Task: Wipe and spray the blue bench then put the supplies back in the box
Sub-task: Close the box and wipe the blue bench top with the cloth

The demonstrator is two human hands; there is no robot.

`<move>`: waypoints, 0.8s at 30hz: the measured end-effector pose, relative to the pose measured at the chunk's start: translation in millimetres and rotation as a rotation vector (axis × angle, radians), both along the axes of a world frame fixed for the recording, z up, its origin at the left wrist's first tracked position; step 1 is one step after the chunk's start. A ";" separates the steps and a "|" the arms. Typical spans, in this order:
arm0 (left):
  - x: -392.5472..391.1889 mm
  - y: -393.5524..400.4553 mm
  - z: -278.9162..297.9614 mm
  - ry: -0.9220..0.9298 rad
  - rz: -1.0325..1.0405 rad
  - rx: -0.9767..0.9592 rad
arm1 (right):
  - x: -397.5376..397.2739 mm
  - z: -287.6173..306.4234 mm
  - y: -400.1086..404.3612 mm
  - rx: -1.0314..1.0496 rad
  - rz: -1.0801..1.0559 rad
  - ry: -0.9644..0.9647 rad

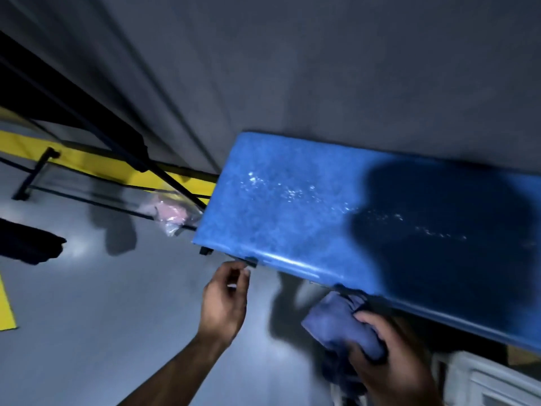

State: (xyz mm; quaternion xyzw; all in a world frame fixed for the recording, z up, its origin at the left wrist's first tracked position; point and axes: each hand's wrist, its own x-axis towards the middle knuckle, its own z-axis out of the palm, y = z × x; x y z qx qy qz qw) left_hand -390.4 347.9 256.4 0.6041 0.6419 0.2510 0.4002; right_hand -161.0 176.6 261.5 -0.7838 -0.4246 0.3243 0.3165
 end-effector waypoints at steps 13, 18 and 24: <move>-31.1 142.3 -38.7 0.306 -0.047 0.131 | -66.1 -6.0 229.5 0.088 0.092 -0.095; -33.3 144.7 -43.7 0.292 -0.044 0.104 | -84.4 -21.7 261.1 -0.079 0.110 -0.217; -40.9 155.9 -37.1 0.303 -0.083 0.033 | -84.0 -21.4 260.0 -0.088 0.211 -0.338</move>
